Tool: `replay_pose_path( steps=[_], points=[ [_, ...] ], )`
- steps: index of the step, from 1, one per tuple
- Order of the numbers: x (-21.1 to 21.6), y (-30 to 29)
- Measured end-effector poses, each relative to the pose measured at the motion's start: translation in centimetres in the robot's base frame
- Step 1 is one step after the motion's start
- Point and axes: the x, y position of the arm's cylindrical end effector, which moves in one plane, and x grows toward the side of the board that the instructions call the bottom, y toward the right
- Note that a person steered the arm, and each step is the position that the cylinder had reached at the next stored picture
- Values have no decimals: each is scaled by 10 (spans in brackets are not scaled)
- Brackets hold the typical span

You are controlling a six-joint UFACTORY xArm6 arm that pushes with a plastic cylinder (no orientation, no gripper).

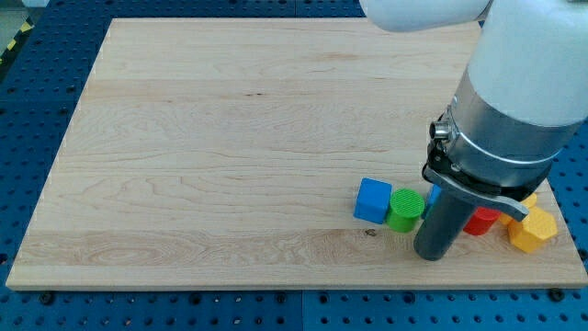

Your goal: Push the blue cube into the green circle

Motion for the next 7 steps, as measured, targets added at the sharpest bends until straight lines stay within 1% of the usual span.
replay_pose_path(
  steps=[1, 3, 4, 5, 7],
  points=[
    [-29, 0],
    [-26, 0],
    [-11, -5],
    [-35, -23],
    [-43, -26]
  ],
)
